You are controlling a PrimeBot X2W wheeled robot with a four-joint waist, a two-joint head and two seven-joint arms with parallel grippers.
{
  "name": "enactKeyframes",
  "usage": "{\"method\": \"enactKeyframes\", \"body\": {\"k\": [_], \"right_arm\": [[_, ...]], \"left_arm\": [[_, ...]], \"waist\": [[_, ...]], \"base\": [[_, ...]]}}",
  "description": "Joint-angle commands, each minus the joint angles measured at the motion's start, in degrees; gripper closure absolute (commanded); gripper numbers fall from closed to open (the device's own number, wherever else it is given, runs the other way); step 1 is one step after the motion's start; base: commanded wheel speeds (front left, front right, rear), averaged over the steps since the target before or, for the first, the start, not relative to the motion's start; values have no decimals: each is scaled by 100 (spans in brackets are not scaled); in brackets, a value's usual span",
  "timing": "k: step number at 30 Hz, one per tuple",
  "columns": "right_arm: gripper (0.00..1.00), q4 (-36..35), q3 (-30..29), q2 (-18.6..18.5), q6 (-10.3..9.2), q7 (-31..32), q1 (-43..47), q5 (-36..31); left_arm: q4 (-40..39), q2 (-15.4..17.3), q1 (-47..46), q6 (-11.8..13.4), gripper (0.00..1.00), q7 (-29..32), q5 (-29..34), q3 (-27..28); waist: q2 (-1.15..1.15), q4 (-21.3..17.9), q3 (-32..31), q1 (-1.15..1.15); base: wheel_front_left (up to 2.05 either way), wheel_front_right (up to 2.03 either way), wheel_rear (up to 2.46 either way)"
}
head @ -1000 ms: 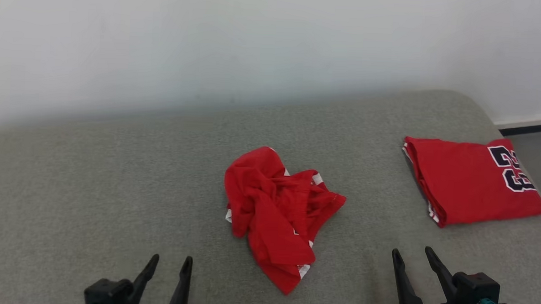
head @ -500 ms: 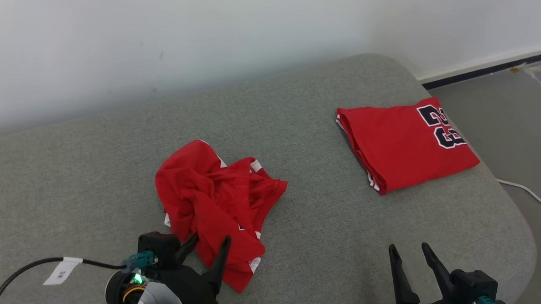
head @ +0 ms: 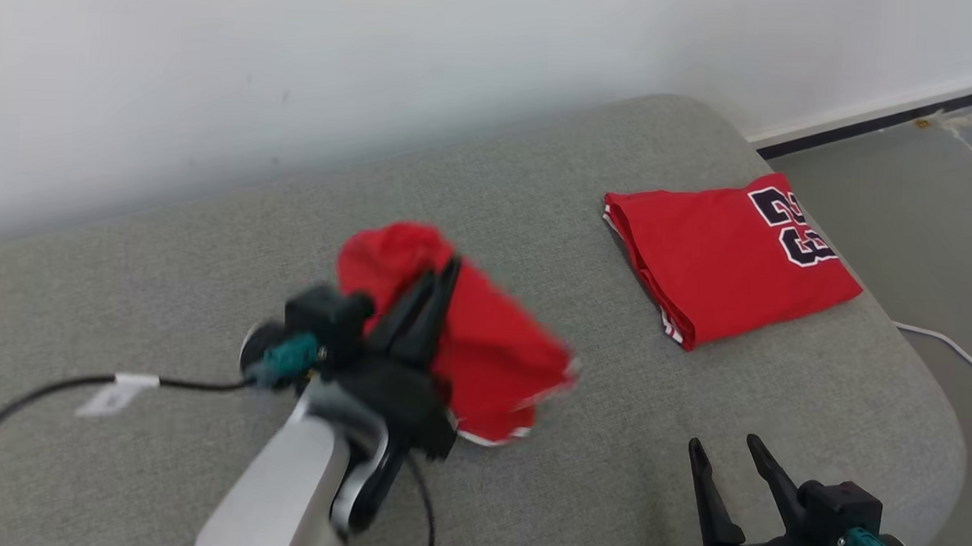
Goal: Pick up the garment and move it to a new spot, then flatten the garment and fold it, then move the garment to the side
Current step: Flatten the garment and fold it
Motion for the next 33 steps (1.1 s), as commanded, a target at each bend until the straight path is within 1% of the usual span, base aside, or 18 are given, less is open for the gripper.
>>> {"method": "enactKeyframes", "body": {"k": [1,4,6,9,10,12,17,18,19,20,24,27,29,31,33], "right_arm": [[0,9,15,-24,3,14,-15,32],[0,6,50,-50,3,46,1,44],[0,0,53,-53,3,45,11,41],[0,-14,1,-60,3,46,61,45],[0,-17,-15,-58,3,44,81,43],[0,-22,-40,-46,3,40,96,48],[0,-45,-47,12,3,38,138,42],[0,-51,-63,17,3,42,153,40],[0,-50,-57,24,3,45,141,37],[0,-50,-72,30,3,43,130,36],[0,-51,-72,25,3,42,79,17],[0,-52,-57,35,3,50,69,12],[0,-38,-46,38,3,52,77,19],[0,-26,-41,38,3,47,79,34],[0,-17,-43,40,3,36,82,47]], "left_arm": [[-147,-50,-343,-27,100,-152,-91,-90],[-425,-89,-810,-45,100,-373,-354,-190],[-541,-93,-932,-47,100,-444,-469,-198],[-789,-89,-1079,-15,100,-584,-831,-84],[-845,-90,-1047,32,100,-600,-908,-14],[-840,29,-838,183,100,-553,-1005,146],[-400,555,88,744,100,-388,-1307,804],[-44,754,452,1009,96,-300,-1409,1047],[119,852,576,1122,0,-320,-1435,1159],[272,907,683,1239,0,-379,-1487,1293],[609,1006,1044,1470,0,-563,-1621,1632],[623,1039,1250,1638,0,-677,-1634,1782],[577,1082,1384,1733,0,-696,-1567,1787],[424,1117,1456,1720,0,-714,-1458,1679],[153,1119,1493,1561,0,-720,-1260,1396]], "waist": [[0,95,-94,-1],[0,150,-182,-1],[0,167,-203,-1],[0,256,-246,-1],[0,294,-253,-1],[0,392,-255,-1],[0,618,-219,-1],[0,725,-189,-1],[0,771,-178,-1],[0,823,-166,-1],[0,992,-151,-1],[0,1078,-154,-1],[0,1109,-160,-1],[0,1129,-154,-1],[0,1145,-149,-1]], "base": [[0,0,0],[0,0,0],[0,0,0],[0,0,0],[0,0,0],[0,0,0],[0,0,0],[0,0,0],[0,0,0],[0,0,0],[0,0,0],[0,0,0],[0,0,0],[0,0,0],[0,0,0]]}}
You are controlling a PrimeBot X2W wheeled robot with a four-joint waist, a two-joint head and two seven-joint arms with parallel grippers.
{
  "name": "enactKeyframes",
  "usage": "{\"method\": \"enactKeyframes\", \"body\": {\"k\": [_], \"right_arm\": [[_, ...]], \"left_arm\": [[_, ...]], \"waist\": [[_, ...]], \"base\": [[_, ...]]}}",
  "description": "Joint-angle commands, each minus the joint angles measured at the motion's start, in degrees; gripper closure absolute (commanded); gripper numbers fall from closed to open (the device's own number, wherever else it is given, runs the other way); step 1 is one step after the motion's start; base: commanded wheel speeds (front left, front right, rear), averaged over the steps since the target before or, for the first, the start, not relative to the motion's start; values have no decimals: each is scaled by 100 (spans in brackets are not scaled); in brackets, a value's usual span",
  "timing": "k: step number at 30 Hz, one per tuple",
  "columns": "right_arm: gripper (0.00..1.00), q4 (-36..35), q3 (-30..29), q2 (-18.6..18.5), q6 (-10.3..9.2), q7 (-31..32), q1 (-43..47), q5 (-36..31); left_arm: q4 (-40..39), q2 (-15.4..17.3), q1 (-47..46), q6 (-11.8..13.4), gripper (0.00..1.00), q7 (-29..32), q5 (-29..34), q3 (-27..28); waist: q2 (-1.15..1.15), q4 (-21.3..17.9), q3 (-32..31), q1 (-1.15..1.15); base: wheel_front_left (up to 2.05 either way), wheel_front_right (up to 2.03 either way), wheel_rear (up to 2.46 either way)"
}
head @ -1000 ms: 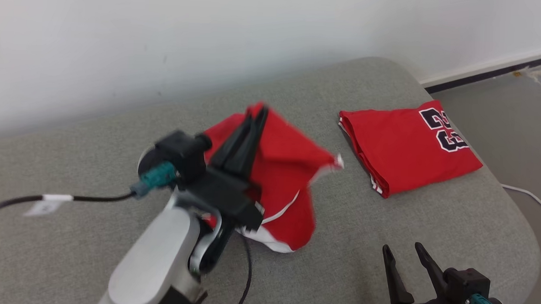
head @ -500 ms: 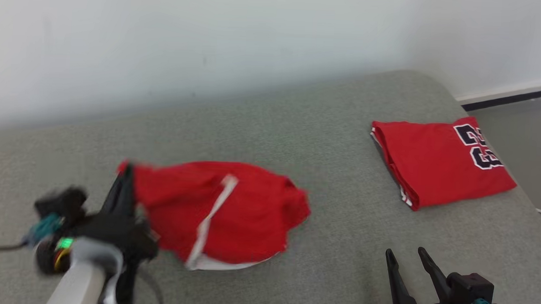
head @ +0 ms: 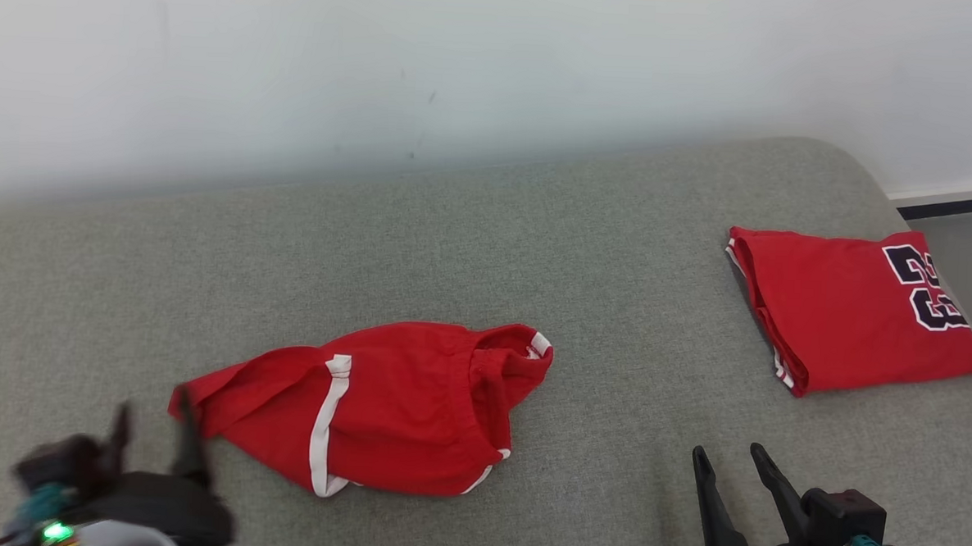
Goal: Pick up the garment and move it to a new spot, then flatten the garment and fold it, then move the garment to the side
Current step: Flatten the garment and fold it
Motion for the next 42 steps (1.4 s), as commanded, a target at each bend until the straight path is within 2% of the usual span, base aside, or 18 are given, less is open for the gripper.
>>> {"method": "enactKeyframes", "body": {"k": [1,6,11,14,18,23,26,27,28,29,36,42], "right_arm": [[0,21,-3,7,3,-18,9,18],[0,33,1,5,3,-28,-30,15],[0,50,91,29,4,-49,-112,54],[0,76,95,38,4,-76,-111,69],[0,106,74,47,4,-104,-133,68],[0,188,42,70,4,-183,-171,93],[0,220,30,89,4,-219,-190,105],[0,228,35,91,4,-228,-194,110],[0,237,33,92,4,-236,-201,111],[0,244,30,95,4,-239,-211,110],[0,276,57,115,4,-219,-249,62],[0,278,47,65,4,-202,-199,47]], "left_arm": [[-192,-35,14,-144,0,15,138,-217],[-854,-164,-152,-605,0,577,748,-1377],[-748,-348,-441,-802,0,1271,1093,-2140],[-497,-409,-602,-789,0,1537,1302,-2445],[-230,-447,-763,-754,0,1757,1411,-2585],[248,-427,-903,-472,0,1986,1570,-2628],[422,-442,-942,-423,0,2087,1514,-2606],[455,-442,-948,-435,34,2113,1511,-2614],[475,-443,-951,-448,96,2112,1503,-2620],[492,-444,-961,-446,100,2099,1500,-2627],[638,-549,-979,-647,100,2186,1318,-2718],[315,-814,-1311,-847,100,1586,1132,-2532]], "waist": [[0,13,6,0],[0,1,42,0],[0,-182,88,0],[0,-357,129,0],[0,-542,196,0],[0,-822,304,0],[0,-925,351,0],[0,-943,362,0],[0,-952,369,0],[0,-959,375,0],[0,-896,309,0],[0,-763,225,0]], "base": [[0,0,0],[0,0,0],[0,0,0],[0,0,0],[0,0,0],[0,0,0],[0,0,0],[0,0,0],[0,0,0],[0,0,0],[0,0,0],[0,0,0]]}}
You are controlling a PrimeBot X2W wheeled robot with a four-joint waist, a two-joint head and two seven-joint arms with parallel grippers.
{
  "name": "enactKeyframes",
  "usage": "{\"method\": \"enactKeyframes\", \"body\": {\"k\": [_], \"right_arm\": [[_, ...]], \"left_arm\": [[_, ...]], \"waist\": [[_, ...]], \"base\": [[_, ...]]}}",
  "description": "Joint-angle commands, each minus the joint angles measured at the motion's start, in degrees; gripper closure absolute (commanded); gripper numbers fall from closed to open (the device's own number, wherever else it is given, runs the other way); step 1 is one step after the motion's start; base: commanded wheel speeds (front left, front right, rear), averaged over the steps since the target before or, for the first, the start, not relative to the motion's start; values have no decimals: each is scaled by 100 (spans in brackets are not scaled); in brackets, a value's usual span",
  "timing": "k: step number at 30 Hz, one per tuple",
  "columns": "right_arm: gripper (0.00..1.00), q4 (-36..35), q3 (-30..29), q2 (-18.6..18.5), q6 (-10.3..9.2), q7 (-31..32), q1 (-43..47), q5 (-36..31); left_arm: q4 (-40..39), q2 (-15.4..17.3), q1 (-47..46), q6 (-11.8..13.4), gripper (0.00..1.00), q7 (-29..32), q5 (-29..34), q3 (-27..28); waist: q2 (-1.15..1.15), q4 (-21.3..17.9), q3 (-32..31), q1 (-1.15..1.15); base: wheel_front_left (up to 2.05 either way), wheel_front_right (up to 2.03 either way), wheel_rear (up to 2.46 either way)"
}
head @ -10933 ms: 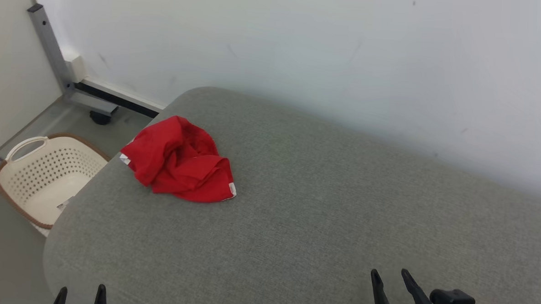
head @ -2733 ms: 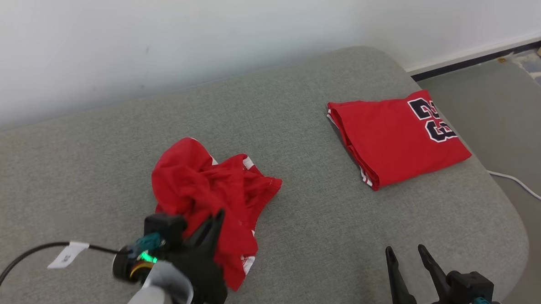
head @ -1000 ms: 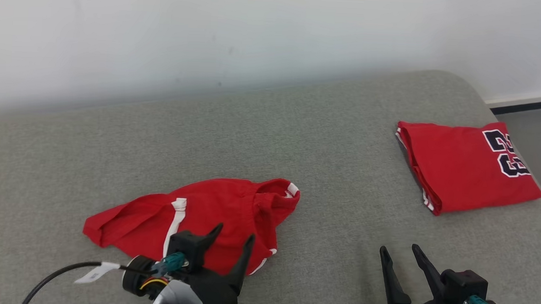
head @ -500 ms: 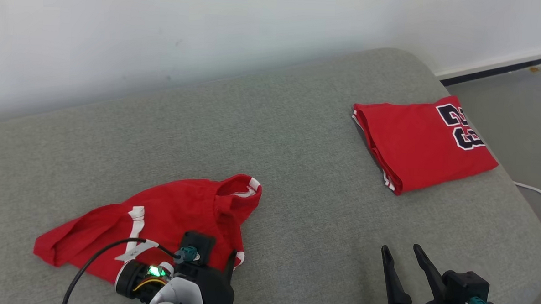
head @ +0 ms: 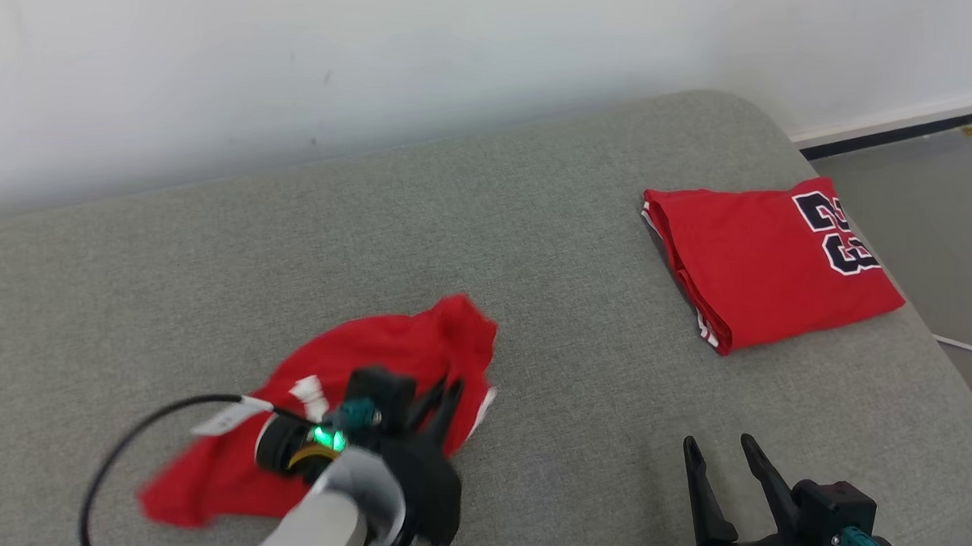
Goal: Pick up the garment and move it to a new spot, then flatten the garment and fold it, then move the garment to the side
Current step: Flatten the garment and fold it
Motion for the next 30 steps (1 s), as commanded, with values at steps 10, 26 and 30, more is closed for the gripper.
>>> {"method": "enactKeyframes", "body": {"k": [10,26,30], "right_arm": [[0,-20,104,-57,4,59,130,8],[0,-145,50,-41,4,83,70,21],[0,-159,64,-66,4,106,-4,-4]], "left_arm": [[-1306,-459,-1339,-205,100,-1222,-952,689],[-127,-133,714,599,100,-1740,-1772,1555],[140,-222,880,550,0,-1889,-2003,1784]], "waist": [[0,122,-303,0],[0,787,-80,0],[0,964,-87,0]], "base": [[0,0,0],[0,0,0],[0,0,0]]}}
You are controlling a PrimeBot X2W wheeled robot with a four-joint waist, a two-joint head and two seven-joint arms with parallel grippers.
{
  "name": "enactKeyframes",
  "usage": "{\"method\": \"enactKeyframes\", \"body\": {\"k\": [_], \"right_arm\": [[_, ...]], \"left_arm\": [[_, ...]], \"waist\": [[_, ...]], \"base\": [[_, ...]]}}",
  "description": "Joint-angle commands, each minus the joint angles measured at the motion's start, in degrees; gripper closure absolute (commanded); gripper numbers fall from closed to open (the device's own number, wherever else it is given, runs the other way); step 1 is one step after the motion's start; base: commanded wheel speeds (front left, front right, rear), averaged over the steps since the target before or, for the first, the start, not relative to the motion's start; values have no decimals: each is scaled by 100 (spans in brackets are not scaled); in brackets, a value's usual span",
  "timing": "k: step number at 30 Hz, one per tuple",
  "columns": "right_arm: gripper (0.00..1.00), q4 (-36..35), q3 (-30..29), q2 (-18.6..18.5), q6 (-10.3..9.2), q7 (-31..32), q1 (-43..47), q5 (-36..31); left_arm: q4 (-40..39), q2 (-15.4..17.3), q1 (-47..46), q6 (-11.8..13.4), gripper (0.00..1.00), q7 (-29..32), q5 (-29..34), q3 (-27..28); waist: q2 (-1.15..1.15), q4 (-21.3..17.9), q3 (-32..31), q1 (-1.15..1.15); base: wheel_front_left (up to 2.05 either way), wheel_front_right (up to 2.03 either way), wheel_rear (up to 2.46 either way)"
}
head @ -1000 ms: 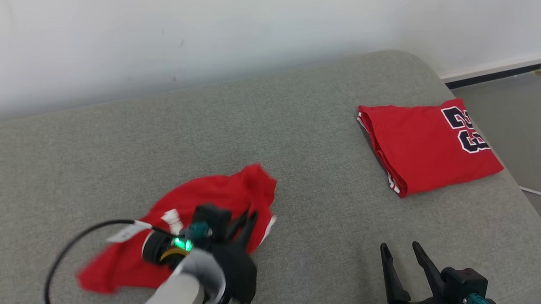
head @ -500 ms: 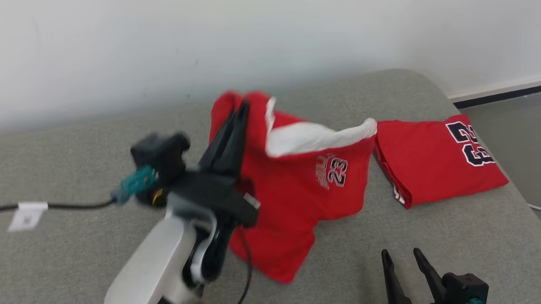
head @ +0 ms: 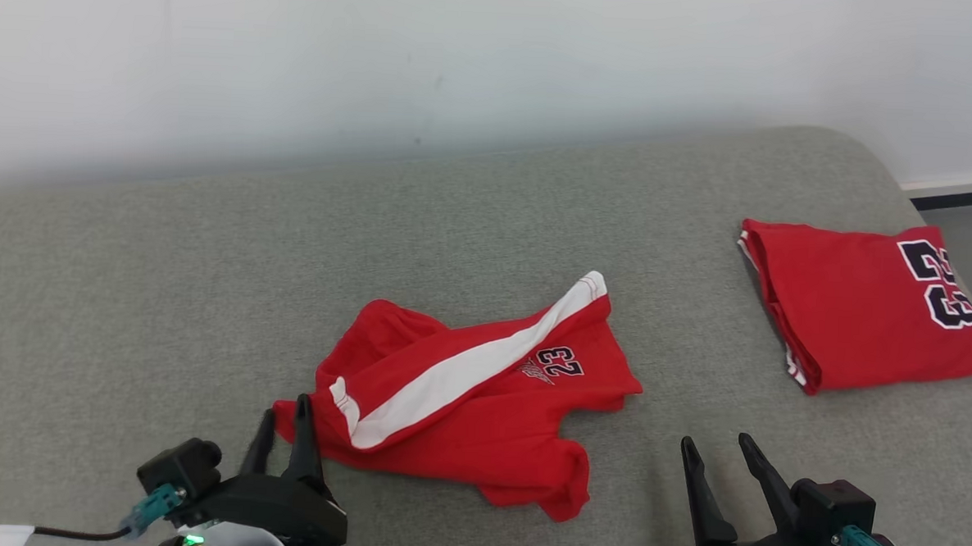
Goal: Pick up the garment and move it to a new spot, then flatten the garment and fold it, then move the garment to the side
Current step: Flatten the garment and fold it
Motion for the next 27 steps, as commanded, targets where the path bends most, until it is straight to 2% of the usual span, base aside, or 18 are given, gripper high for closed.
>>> {"method": "enactKeyframes", "body": {"k": [1,3,5,9,12,17,22,25,27], "right_arm": [[0,-16,8,-16,4,-8,-82,-7],[0,-32,-13,-31,4,0,-56,-14],[0,-57,-8,-63,4,28,-31,-25],[0,-137,-11,-105,4,63,-38,-49],[0,-206,-15,-116,4,104,-34,-61],[0,-334,31,-145,4,182,-46,-84],[0,-381,98,-116,4,195,-67,-76],[0,-355,114,-83,4,172,-68,-41],[0,-335,91,-73,4,147,-59,-28]], "left_arm": [[18,-13,71,-16,0,-56,-70,70],[85,2,159,-7,0,-100,-48,167],[100,213,201,120,0,-130,194,221],[-113,608,157,248,0,-86,768,-71],[-479,912,-38,136,0,225,1067,-358],[-1098,1342,-478,-48,0,1296,1374,-848],[-1309,1673,-844,30,0,2749,1481,-1213],[-1407,1780,-915,45,0,3398,1402,-1340],[-1523,1777,-885,42,13,3693,1308,-1379]], "waist": [[0,144,28,0],[0,198,9,0],[0,239,-19,0],[0,263,-50,0],[0,267,-50,0],[0,235,-18,0],[0,115,22,0],[0,33,48,0],[0,-5,63,0]], "base": [[0,0,0],[0,0,0],[0,0,0],[0,0,0],[0,0,0],[0,0,0],[0,0,0],[0,0,0],[0,0,0]]}}
